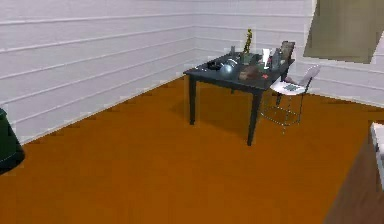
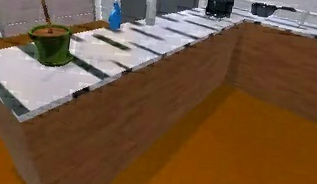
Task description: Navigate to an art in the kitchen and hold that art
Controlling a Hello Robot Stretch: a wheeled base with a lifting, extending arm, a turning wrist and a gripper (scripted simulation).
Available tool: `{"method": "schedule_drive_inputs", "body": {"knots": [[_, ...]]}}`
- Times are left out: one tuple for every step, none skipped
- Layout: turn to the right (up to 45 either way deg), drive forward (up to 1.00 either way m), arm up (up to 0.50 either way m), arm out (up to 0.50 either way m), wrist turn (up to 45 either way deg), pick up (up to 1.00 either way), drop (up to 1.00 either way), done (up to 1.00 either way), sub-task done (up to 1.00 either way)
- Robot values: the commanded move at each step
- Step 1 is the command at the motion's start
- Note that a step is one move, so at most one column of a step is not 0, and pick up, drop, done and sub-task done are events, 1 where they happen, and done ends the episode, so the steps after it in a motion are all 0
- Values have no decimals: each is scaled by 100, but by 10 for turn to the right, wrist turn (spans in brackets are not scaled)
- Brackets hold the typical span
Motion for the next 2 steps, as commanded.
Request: {"method": "schedule_drive_inputs", "body": {"knots": [[-60,0,0,0,0,0,0,0,0],[0,40,0,0,0,0,0,0,0]]}}
